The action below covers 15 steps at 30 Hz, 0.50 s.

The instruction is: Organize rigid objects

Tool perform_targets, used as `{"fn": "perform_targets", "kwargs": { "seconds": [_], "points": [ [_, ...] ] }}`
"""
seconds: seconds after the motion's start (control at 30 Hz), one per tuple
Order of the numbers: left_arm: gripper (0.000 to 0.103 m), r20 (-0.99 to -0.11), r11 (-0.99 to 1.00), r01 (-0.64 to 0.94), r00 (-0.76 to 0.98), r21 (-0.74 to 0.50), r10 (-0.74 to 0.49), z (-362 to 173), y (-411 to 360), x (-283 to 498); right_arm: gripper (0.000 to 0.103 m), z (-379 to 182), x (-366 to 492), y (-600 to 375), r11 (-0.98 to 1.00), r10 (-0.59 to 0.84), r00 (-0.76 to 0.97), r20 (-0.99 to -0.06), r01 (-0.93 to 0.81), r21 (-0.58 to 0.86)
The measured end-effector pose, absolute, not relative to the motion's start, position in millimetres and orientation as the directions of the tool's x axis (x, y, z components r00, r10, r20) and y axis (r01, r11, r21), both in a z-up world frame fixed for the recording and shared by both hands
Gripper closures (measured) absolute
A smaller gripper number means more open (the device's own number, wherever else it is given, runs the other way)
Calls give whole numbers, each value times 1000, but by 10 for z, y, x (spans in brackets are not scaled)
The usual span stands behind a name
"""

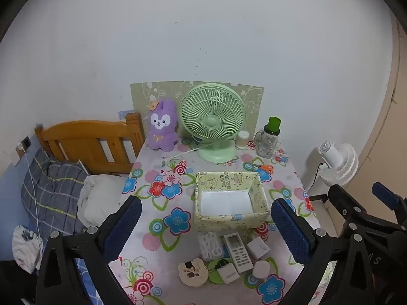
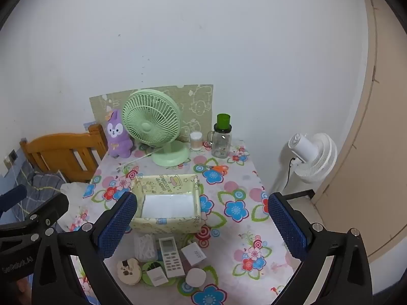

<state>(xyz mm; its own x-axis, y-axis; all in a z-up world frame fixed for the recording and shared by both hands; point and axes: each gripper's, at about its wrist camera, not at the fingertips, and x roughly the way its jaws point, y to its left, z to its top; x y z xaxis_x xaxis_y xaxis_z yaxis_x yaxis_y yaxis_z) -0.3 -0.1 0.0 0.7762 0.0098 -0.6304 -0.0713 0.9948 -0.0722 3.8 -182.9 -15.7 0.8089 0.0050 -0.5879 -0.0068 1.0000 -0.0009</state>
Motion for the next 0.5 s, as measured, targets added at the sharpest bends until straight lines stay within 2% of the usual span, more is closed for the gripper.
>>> {"fn": "perform_targets", "kwargs": {
  "seconds": [0.1,0.2,0.5],
  "points": [
    [0,-628,994,-92,778,-54,38,-6,34,-30,0,-186,0,-1821,1000,19,809,-587,-12,16],
    [0,-642,997,-79,763,14,69,-15,-115,-5,0,-214,43,-1877,999,30,790,-613,-12,34],
    [0,-653,997,-70,757,-43,25,-47,-35,36,0,-294,59,-1838,1000,30,793,-608,-20,23]
  ]
}}
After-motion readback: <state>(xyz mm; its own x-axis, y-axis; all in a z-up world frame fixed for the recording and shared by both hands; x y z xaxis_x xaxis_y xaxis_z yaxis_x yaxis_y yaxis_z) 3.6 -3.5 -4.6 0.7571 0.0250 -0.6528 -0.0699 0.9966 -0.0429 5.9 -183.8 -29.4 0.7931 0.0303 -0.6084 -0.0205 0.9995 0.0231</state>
